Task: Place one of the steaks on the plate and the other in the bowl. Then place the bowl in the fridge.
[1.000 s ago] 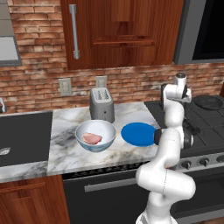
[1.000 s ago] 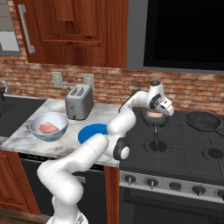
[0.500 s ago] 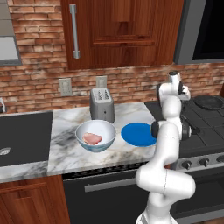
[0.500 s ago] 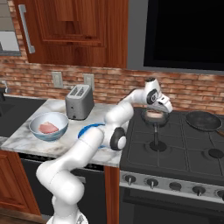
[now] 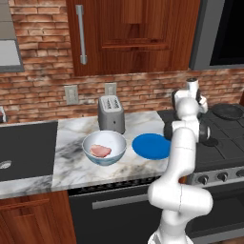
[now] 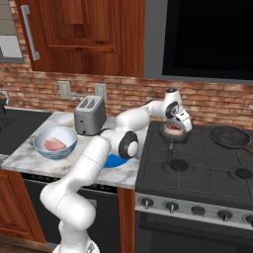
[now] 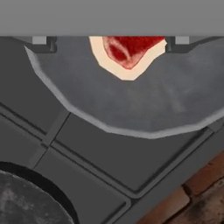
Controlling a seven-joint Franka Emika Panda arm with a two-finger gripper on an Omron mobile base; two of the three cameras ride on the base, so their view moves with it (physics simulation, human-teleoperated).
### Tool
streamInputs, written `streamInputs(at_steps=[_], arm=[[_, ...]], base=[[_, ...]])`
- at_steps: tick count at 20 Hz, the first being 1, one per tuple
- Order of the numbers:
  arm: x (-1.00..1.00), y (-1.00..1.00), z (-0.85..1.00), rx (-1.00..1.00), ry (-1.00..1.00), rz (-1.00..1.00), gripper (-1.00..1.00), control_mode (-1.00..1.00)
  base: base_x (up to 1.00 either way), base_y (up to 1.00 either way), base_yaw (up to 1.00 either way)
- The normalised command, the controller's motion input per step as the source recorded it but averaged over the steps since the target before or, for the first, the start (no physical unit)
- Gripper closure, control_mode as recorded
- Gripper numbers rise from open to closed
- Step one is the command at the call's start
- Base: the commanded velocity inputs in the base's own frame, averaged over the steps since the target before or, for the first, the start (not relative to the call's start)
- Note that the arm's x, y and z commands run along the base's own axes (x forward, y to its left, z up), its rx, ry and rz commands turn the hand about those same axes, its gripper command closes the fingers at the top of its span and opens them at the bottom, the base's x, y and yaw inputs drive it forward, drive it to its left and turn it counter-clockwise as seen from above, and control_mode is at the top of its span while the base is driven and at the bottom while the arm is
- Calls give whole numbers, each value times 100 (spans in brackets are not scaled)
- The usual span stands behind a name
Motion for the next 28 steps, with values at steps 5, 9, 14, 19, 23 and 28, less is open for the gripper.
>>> streamInputs(at_steps=[5, 9, 14, 19, 23, 28], arm=[[0, -4, 0, 17, -6, -23, -100, -100], [31, 3, 5, 5, -1, -13, -100, -100], [35, 14, 17, 1, 5, -10, -100, -100], [36, 22, 7, 0, 17, -6, -100, -100], [32, 1, -10, -1, 17, -1, -100, -100], [17, -22, -31, 3, 18, -1, -100, -100]], base=[[0, 0, 0], [0, 0, 0], [0, 0, 0], [0, 0, 0], [0, 0, 0], [0, 0, 0]])
